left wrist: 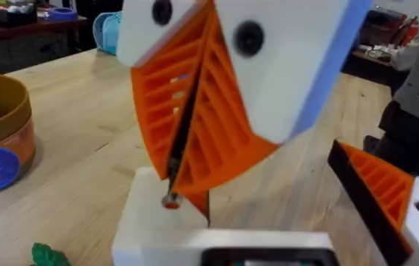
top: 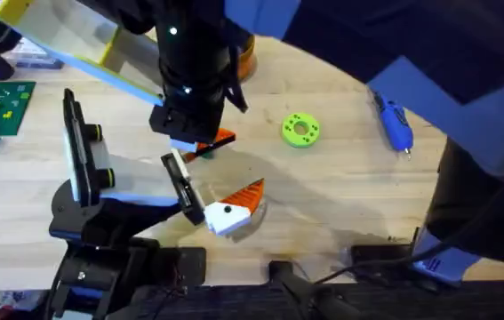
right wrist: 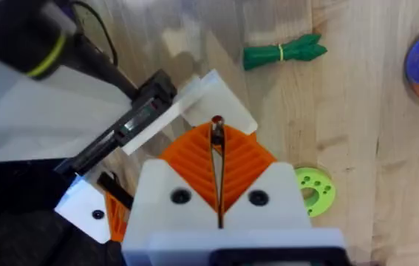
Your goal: Pick up the gripper from the table and insert it into the empty holder that is missing its gripper. Then pick up a screw, insert it into the mounting hole, and use the screwdriver to tighten it. Finally, clean up the table by picking up the vegetable and placing it into the bucket.
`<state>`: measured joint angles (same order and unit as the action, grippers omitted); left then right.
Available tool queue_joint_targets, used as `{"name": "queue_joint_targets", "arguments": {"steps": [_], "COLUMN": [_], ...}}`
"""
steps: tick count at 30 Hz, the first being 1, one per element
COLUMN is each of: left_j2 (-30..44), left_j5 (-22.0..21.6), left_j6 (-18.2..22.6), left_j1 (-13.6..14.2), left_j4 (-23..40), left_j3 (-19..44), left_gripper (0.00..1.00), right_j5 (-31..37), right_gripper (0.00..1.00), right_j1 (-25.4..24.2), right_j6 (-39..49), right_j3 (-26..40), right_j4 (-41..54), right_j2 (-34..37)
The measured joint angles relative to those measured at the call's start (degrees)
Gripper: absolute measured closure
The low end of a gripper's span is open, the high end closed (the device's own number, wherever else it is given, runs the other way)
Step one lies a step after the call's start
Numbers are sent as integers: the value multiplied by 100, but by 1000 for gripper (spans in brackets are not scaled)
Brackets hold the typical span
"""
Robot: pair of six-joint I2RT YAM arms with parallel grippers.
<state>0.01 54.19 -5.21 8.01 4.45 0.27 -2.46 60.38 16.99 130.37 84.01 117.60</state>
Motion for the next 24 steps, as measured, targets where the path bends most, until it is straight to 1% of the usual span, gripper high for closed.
{"name": "queue_joint_targets", "arguments": {"steps": [24], "left_j2": [0], "left_j5": [0], "left_j6": [0], "left_j1": [0], "left_j4": [0], "left_j3": [0], "left_gripper": [14], "right_j5": [-57], "right_gripper": [995], "right_j1": [-2], "right_j6": [4], "right_j3": [0], "right_j4": [44], "right_j2": [2]}}
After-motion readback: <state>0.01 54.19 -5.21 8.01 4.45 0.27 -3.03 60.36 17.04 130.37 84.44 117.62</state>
